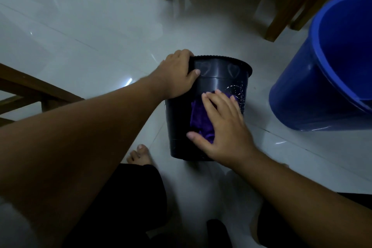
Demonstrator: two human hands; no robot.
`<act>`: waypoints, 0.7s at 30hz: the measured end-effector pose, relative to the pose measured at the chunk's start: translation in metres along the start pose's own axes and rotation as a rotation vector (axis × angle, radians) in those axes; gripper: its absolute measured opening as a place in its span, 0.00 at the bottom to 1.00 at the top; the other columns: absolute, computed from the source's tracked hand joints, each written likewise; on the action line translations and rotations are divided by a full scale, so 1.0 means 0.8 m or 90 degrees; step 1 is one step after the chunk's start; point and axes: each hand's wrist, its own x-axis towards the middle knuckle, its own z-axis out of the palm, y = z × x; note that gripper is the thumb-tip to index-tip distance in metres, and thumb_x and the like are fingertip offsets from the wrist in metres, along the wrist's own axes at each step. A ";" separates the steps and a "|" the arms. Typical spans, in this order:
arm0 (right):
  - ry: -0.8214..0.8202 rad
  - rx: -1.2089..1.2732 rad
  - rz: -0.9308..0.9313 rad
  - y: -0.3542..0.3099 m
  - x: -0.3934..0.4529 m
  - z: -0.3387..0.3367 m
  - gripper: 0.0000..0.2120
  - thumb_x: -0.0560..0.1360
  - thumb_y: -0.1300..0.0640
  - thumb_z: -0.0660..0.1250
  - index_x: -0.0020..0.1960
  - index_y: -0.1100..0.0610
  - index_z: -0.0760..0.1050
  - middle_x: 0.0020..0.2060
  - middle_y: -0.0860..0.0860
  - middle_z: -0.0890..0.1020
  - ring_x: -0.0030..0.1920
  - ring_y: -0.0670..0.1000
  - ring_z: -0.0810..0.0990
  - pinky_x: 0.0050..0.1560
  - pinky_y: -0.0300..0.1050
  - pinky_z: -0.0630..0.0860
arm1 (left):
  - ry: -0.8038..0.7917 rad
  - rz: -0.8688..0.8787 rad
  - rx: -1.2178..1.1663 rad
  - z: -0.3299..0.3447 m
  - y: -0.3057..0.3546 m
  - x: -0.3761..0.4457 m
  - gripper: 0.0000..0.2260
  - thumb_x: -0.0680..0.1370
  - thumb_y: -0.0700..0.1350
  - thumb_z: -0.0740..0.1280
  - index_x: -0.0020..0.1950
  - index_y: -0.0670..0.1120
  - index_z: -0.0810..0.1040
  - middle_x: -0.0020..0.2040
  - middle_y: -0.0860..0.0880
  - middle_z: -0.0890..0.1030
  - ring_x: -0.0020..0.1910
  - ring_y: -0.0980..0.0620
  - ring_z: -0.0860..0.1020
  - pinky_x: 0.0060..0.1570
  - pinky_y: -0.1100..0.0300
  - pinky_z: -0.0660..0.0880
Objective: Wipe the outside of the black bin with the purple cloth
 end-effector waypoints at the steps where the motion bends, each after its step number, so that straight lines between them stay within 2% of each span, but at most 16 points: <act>1: 0.027 -0.006 0.023 -0.002 -0.001 0.005 0.39 0.76 0.35 0.60 0.78 0.58 0.61 0.76 0.53 0.65 0.79 0.53 0.56 0.79 0.58 0.48 | -0.014 -0.009 0.002 -0.001 0.005 0.002 0.26 0.76 0.55 0.59 0.71 0.47 0.64 0.67 0.40 0.72 0.65 0.38 0.69 0.66 0.41 0.65; 4: 0.063 -0.041 0.034 0.006 -0.009 0.019 0.32 0.78 0.43 0.61 0.78 0.58 0.63 0.75 0.54 0.67 0.78 0.54 0.58 0.79 0.59 0.51 | -0.006 -0.026 0.035 0.006 0.025 0.002 0.25 0.76 0.58 0.56 0.72 0.54 0.63 0.67 0.41 0.72 0.66 0.38 0.68 0.67 0.36 0.61; 8: 0.091 -0.045 -0.001 0.029 0.012 0.016 0.30 0.77 0.49 0.64 0.76 0.59 0.66 0.73 0.59 0.68 0.76 0.59 0.61 0.77 0.60 0.55 | 0.022 -0.022 0.065 0.012 0.028 0.002 0.25 0.76 0.62 0.59 0.68 0.51 0.66 0.65 0.43 0.72 0.65 0.41 0.69 0.65 0.37 0.64; 10: 0.100 -0.029 0.039 0.031 0.035 0.008 0.30 0.77 0.50 0.66 0.77 0.58 0.65 0.73 0.60 0.66 0.76 0.60 0.59 0.76 0.61 0.59 | 0.020 0.001 0.055 0.008 0.022 0.003 0.25 0.76 0.61 0.61 0.67 0.49 0.67 0.63 0.43 0.73 0.63 0.41 0.70 0.62 0.39 0.68; 12: 0.094 -0.023 0.075 0.032 0.042 0.006 0.31 0.78 0.50 0.65 0.78 0.57 0.63 0.74 0.59 0.66 0.76 0.59 0.57 0.76 0.62 0.58 | 0.011 0.013 0.039 0.005 0.019 0.004 0.24 0.76 0.60 0.62 0.67 0.48 0.67 0.63 0.43 0.71 0.64 0.42 0.69 0.62 0.39 0.68; 14: 0.095 -0.041 0.044 0.028 0.021 0.012 0.30 0.79 0.48 0.63 0.78 0.56 0.63 0.75 0.57 0.66 0.77 0.58 0.58 0.78 0.61 0.53 | -0.015 0.007 0.039 0.003 0.018 0.007 0.24 0.77 0.58 0.62 0.69 0.49 0.66 0.65 0.44 0.69 0.66 0.41 0.67 0.65 0.36 0.64; 17: 0.094 -0.061 -0.076 0.023 -0.027 0.029 0.28 0.78 0.49 0.63 0.76 0.57 0.67 0.74 0.56 0.70 0.76 0.58 0.64 0.77 0.61 0.54 | -0.047 -0.010 0.066 0.003 0.018 0.007 0.26 0.79 0.55 0.60 0.75 0.55 0.58 0.68 0.43 0.68 0.68 0.39 0.65 0.67 0.32 0.58; 21: 0.082 -0.035 -0.091 0.035 -0.027 0.029 0.30 0.77 0.50 0.64 0.76 0.59 0.66 0.72 0.56 0.72 0.76 0.57 0.64 0.78 0.58 0.53 | -0.036 -0.043 0.056 0.005 0.031 0.007 0.22 0.78 0.52 0.60 0.72 0.54 0.62 0.69 0.43 0.68 0.68 0.38 0.64 0.68 0.33 0.56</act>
